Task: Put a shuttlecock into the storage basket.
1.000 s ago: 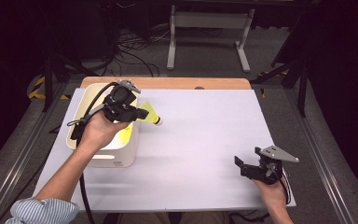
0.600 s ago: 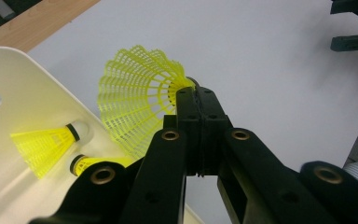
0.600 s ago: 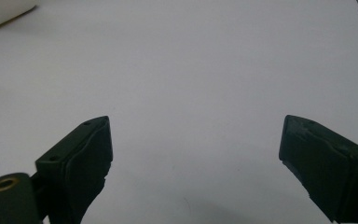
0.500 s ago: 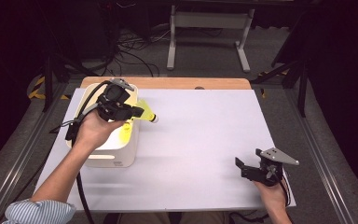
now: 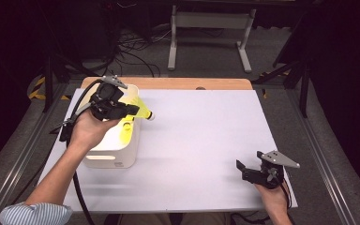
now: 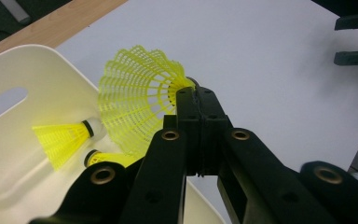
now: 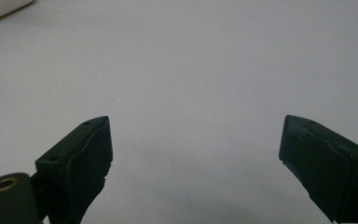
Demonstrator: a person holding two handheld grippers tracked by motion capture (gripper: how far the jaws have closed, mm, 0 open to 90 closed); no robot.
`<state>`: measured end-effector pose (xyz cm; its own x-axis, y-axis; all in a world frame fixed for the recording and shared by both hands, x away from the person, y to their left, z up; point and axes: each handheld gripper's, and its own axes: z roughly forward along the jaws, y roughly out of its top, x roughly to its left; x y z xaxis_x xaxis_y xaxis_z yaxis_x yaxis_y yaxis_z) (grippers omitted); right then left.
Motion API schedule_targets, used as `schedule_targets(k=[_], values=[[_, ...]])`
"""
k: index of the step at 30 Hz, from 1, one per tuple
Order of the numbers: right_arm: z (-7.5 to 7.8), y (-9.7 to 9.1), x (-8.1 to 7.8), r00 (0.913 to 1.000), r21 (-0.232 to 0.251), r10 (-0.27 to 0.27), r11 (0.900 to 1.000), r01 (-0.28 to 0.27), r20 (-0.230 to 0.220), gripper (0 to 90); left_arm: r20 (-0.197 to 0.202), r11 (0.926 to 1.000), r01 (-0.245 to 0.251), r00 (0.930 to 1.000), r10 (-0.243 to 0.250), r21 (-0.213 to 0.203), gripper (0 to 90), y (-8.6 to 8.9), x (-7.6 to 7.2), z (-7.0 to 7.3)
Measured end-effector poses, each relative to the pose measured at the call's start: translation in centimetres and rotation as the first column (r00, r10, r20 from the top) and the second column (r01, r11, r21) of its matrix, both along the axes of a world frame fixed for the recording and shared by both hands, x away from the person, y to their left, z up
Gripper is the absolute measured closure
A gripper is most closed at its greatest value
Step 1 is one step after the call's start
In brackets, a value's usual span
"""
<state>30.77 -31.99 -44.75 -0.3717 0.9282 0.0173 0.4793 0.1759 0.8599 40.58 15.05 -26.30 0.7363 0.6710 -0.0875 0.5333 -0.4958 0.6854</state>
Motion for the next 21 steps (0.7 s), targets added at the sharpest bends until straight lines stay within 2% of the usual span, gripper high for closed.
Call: schedule_targets(k=[21], values=[[-0.2,0.0,0.1,0.9999,-0.003,0.004,1.0000,-0.004,-0.014,10.6,0.008,0.9972,-0.072,0.9974,0.072,-0.019,90.0,3.0,-0.1,0.7]])
